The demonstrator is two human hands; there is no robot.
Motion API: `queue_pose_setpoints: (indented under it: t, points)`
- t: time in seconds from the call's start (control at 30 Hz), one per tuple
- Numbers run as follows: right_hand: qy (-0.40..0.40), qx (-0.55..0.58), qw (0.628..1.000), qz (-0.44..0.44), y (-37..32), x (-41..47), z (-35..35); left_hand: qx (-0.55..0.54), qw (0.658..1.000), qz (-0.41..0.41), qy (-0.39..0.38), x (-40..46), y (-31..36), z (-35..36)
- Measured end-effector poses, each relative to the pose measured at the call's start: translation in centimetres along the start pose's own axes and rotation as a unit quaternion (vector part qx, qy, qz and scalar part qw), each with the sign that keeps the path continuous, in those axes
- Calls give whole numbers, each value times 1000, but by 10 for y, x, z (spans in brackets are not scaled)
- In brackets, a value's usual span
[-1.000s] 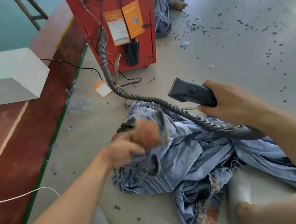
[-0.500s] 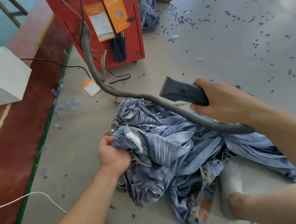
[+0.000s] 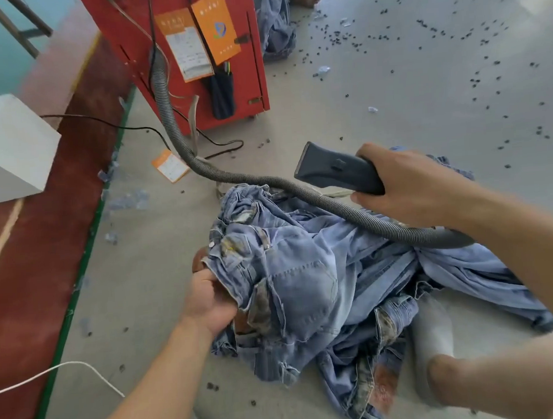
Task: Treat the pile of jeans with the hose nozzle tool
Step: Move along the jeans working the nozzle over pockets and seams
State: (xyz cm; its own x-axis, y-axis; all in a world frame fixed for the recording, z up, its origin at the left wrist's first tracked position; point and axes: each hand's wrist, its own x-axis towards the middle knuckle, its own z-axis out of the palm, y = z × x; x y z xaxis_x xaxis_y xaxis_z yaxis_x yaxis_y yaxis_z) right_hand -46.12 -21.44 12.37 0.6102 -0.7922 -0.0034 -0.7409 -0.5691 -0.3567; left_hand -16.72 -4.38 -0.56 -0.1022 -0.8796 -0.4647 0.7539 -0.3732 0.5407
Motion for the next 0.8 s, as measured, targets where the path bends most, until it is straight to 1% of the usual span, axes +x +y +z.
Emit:
queue_pose_setpoints:
  t: [0.03,0.07,0.1,0.13,0.17,0.2,0.23,0.27,0.3,0.33,0.37,0.4,0.43,0.47,0.5,0.53,0.6,0.67,0.73,0.77,0.8]
  points:
    - [0,2,1000,4,1,1,-1,-45,998,1,-48,-6,6,1]
    - [-1,3,1000,9,3,2,-1,-31,994,-28,-99,-15,15,3]
    - [-2,4,1000,13,4,4,-2,28,989,-72,-128,-21,22,2]
    - [-5,6,1000,14,6,5,-3,137,974,-125,-130,-24,24,-1]
    - [-11,7,1000,13,7,6,-5,247,941,-191,-132,-26,22,-4]
    - [-23,7,1000,10,8,5,-6,331,895,-264,-141,-29,16,-8]
    - [-38,2,999,6,9,5,-7,399,846,-326,-137,-32,8,-13]
    - [-55,-8,998,0,10,4,-8,432,820,-359,-112,-34,-2,-12]
    - [-72,-18,997,-6,12,3,-9,429,829,-351,-71,-34,-12,-13]
    - [-88,-27,996,-14,14,2,-9,386,868,-312,-8,-33,-20,-12]
    - [-100,-40,994,-22,15,2,-9,313,914,-252,56,-32,-28,-12]
    - [-112,-59,991,-31,17,2,-9,222,952,-188,99,-32,-36,-15]
    - [-124,-81,988,-40,19,2,-8,117,977,-127,127,-33,-42,-16]
    - [-135,-103,984,-46,21,3,-7,2,986,-87,145,-36,-45,-13]
    - [-139,-123,982,-47,22,5,-7,-76,984,-63,149,-37,-46,-9]
    - [-136,-136,980,-43,25,7,-10,-117,983,-45,138,-39,-43,-4]
    - [-110,-138,983,-48,31,10,-16,-85,990,-13,108,-43,-20,1]
    - [-84,-120,987,-67,36,13,-22,-59,994,65,69,-46,18,1]
    - [-69,-89,991,-78,36,14,-23,-61,987,144,36,-51,53,-4]
    - [-66,-75,992,-82,35,13,-21,-67,986,153,28,-54,63,-6]
    - [-68,-65,992,-86,33,12,-18,-64,987,143,39,-54,64,-9]
